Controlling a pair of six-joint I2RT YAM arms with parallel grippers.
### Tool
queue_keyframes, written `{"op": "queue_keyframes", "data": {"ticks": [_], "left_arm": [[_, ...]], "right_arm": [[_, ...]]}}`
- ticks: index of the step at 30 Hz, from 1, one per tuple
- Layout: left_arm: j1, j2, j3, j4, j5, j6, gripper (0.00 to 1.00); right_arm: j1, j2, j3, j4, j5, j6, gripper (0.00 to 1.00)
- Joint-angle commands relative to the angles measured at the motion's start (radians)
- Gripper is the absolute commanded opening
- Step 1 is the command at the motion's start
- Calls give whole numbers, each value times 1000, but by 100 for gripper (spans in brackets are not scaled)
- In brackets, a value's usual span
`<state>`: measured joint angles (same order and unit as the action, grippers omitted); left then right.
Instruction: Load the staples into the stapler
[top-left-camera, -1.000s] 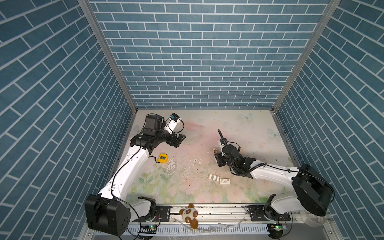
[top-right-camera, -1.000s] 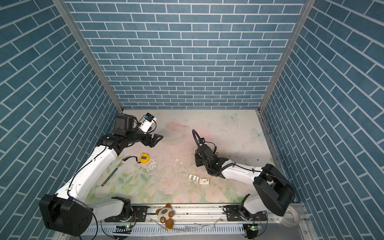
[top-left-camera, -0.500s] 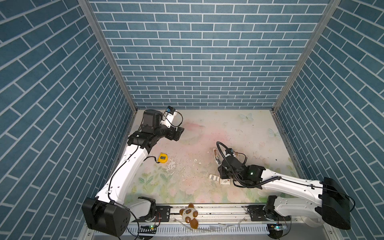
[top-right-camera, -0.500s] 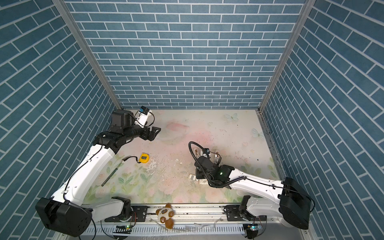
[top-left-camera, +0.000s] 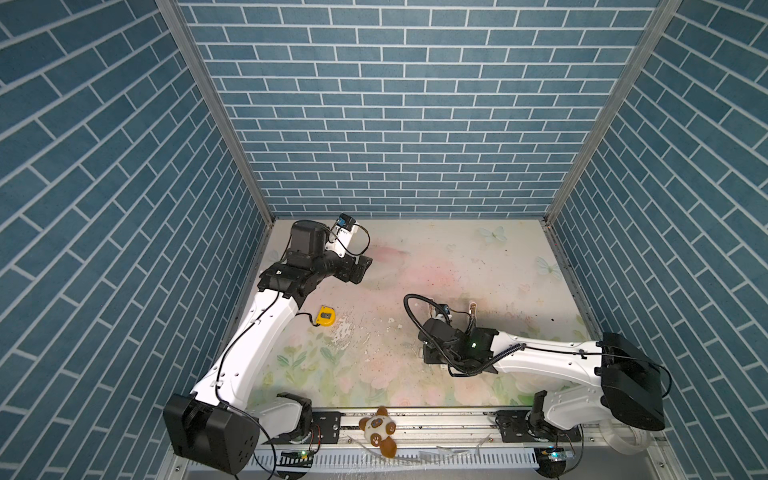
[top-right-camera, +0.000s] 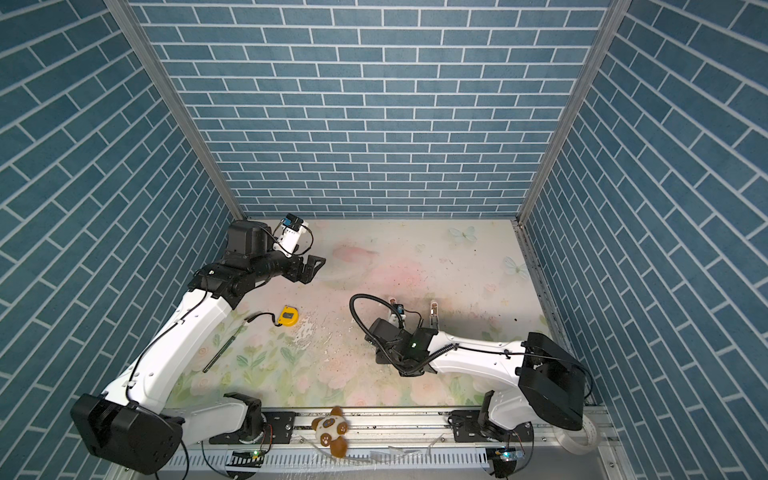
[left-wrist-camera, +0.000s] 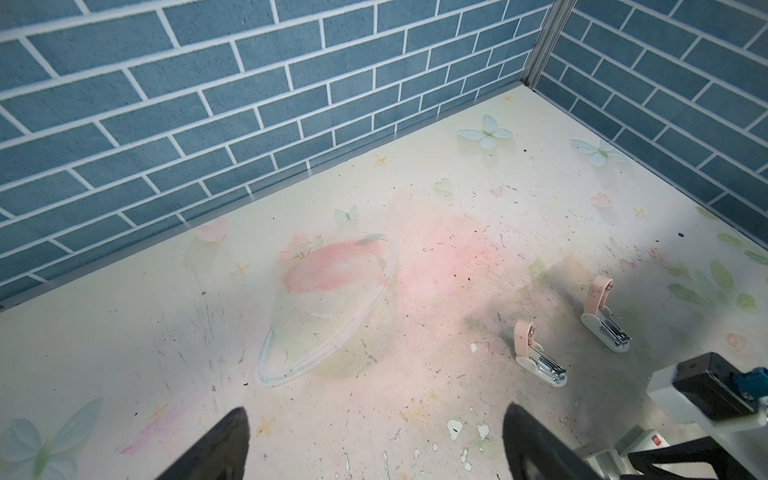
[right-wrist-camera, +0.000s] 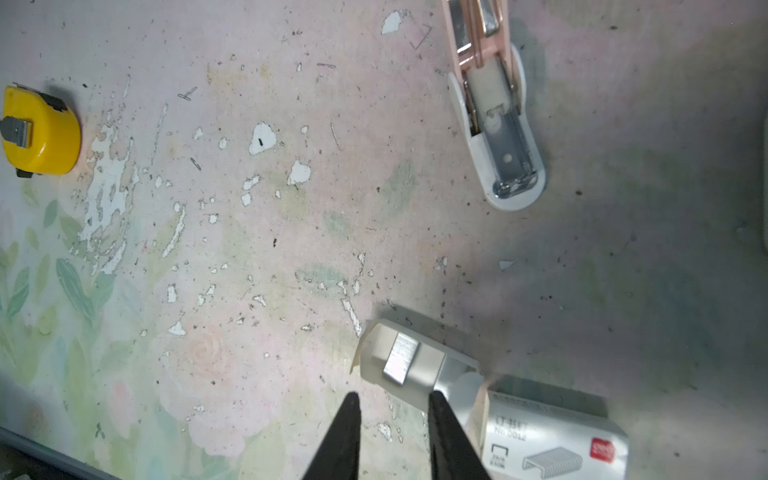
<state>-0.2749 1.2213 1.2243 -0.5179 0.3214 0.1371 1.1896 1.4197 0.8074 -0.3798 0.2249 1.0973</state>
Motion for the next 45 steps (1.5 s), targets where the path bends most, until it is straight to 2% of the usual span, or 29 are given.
{"op": "queue_keyframes", "data": {"ticks": [1, 11, 45], "left_arm": [[-6, -17, 15, -7, 16, -16, 96], [-6, -11, 7, -1, 30, -15, 96], [-7, -23, -3, 9, 48, -11, 97]], "right_arm": [[4, 27, 14, -6, 21, 57, 28], [3, 93, -3, 78, -13, 73, 25], [3, 184, 21, 67, -6, 77, 24]]}}
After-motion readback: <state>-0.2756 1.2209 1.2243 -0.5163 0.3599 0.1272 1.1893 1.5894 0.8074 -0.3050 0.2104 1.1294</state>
